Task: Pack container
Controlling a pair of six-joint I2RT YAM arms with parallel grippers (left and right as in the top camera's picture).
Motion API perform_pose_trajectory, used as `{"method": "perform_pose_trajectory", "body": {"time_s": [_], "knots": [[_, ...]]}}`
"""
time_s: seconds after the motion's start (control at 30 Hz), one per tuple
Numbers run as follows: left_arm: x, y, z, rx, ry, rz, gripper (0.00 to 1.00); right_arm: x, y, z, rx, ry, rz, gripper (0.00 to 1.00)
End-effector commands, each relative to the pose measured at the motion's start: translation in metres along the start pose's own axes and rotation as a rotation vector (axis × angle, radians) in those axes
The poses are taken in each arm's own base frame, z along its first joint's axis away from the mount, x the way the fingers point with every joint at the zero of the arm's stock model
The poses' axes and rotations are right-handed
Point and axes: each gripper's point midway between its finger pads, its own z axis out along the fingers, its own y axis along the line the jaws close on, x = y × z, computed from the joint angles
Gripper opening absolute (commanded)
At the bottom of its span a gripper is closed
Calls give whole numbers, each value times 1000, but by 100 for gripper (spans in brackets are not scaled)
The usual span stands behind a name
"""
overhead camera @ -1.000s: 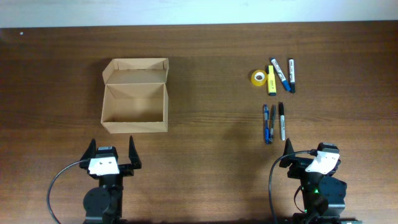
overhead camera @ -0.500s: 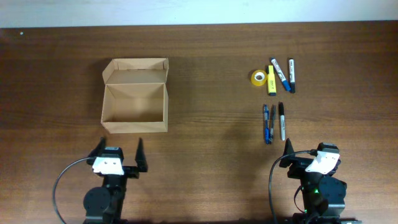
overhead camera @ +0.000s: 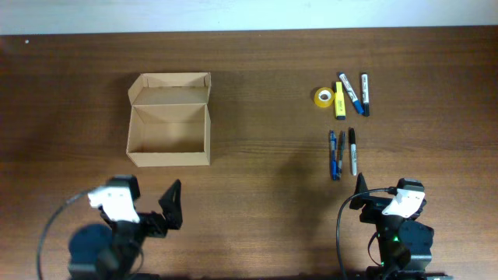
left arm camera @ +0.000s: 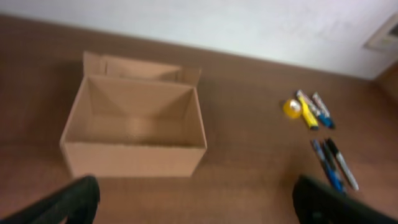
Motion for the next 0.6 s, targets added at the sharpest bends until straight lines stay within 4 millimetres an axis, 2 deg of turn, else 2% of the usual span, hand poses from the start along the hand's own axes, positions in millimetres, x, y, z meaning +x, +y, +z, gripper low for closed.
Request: {"method": "perform_pose_trajectory", "body": {"time_s": [0.0, 0.1, 0.2, 0.4, 0.5, 0.57], "knots": [[-22, 1, 10, -56, 109, -33, 100, 1, -1, 0, 2, -5, 9, 99], [-35, 0, 29, -86, 230, -51, 100, 1, -1, 0, 2, -5, 9, 99], [-41, -5, 56, -98, 378, -46, 100, 1, -1, 0, 2, -5, 9, 99], [-40, -28, 128, -62, 594, -30, 100, 1, -1, 0, 2, -5, 9, 99], [-36, -51, 162, 67, 640, -85, 100, 1, -1, 0, 2, -5, 9, 99], [-30, -51, 182, 79, 659, -86, 99, 1, -1, 0, 2, -5, 10, 99]]}}
